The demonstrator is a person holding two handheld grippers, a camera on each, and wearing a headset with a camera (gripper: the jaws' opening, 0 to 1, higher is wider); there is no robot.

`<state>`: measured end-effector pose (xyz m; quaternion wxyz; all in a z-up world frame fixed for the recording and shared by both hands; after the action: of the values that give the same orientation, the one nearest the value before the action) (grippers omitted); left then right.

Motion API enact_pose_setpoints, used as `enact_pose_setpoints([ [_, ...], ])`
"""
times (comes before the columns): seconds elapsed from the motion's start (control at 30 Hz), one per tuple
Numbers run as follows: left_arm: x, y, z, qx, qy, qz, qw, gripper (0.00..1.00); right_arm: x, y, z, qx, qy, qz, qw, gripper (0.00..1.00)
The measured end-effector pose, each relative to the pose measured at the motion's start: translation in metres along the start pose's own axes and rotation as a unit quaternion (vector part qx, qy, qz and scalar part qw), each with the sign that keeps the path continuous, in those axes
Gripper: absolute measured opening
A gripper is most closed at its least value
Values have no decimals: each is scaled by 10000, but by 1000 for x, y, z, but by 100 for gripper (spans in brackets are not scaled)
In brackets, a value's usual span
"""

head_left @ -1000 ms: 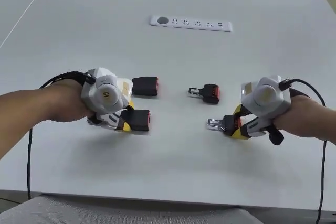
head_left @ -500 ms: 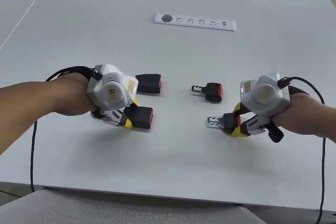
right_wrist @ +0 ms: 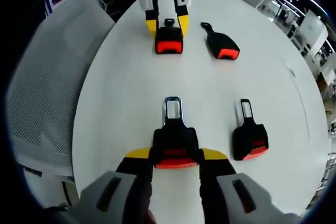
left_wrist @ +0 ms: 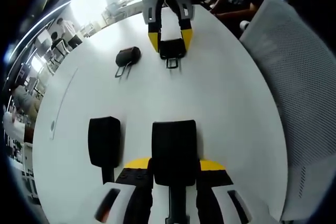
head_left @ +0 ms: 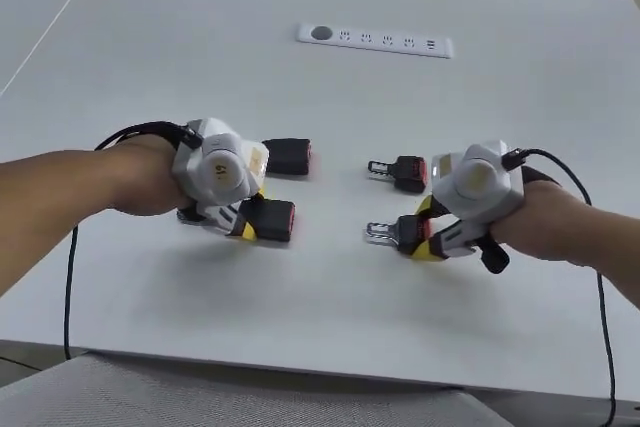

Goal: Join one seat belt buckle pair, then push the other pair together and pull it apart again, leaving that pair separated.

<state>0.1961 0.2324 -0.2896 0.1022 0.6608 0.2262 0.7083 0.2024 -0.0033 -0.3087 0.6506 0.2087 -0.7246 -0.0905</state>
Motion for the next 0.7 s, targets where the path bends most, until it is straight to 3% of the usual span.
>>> enact_pose_setpoints([
  [0.37,-15,-9,16,35,-1,12,10000,32,-16,32,-5,51,-60,-235,9997,34],
  [0.7,-19,-12,20,83,-17,5,10000,32,-30,58,-13,4,-143,-388,9991,34],
])
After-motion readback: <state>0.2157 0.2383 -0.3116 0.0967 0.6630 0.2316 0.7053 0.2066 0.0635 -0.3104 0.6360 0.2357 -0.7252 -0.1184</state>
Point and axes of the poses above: the centre of the closed fingertips' face, and the gripper's own axes: x roughly backward along the fingers, z roughly to its left, y roughly out of its top, the point moved 7 cm from there along x, roughly backward along the fingers, and after that the axes turned 14 degrees about x, right-handed, at the moved point
